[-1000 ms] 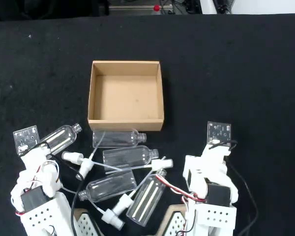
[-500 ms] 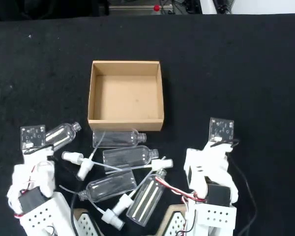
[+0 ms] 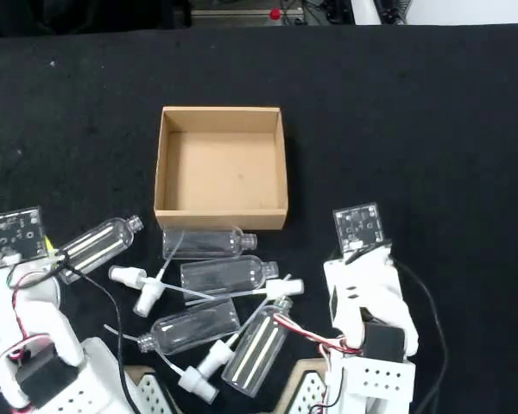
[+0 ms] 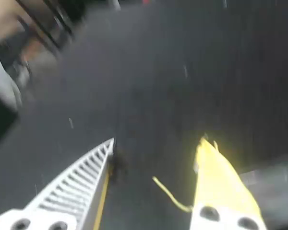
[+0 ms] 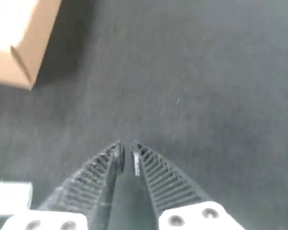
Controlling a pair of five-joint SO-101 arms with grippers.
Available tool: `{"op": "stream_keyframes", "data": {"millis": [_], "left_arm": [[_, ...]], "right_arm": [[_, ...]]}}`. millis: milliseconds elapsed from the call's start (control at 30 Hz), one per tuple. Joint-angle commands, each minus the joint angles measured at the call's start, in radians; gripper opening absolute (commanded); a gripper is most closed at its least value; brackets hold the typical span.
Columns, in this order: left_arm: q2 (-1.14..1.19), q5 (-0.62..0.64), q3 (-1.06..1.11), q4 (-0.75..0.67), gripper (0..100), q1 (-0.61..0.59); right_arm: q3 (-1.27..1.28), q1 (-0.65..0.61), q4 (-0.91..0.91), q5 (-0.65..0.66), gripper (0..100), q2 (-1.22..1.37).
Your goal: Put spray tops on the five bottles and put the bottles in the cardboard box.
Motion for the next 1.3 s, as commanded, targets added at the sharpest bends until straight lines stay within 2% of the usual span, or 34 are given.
{"op": "stream_keyframes", "data": {"millis": [0, 167, 267, 433, 633, 833, 1067, 1267], "left_arm": [[0.11, -0.017, -0.119, -0.041, 28, 0.054], [0.462, -0.035, -0.28, -0.037, 28, 0.11], [0.674, -0.052, -0.42, 0.046, 28, 0.156], [0.987, -0.256, -0.63, 0.222, 28, 0.255], [1.283, -0.44, -0.809, 0.331, 28, 0.343], [1.491, -0.529, -0.862, 0.333, 28, 0.394], [1.619, -0.525, -0.858, 0.304, 28, 0.463], [1.689, -0.528, -0.86, 0.216, 28, 0.45]], "right_arm": [[-0.004, 0.011, 0.043, 0.008, 1.6, -0.082], [-0.004, 0.011, 0.038, 0.008, 1.6, -0.082], [-0.004, 0.011, 0.038, 0.008, 1.6, -0.082], [-0.004, 0.011, 0.041, 0.008, 1.6, -0.082], [-0.004, 0.011, 0.043, 0.008, 1.6, -0.082], [-0.004, 0.011, 0.043, 0.008, 1.6, -0.082], [-0.004, 0.011, 0.043, 0.008, 1.6, -0.082], [-0.004, 0.011, 0.044, 0.008, 1.6, -0.082]]}}
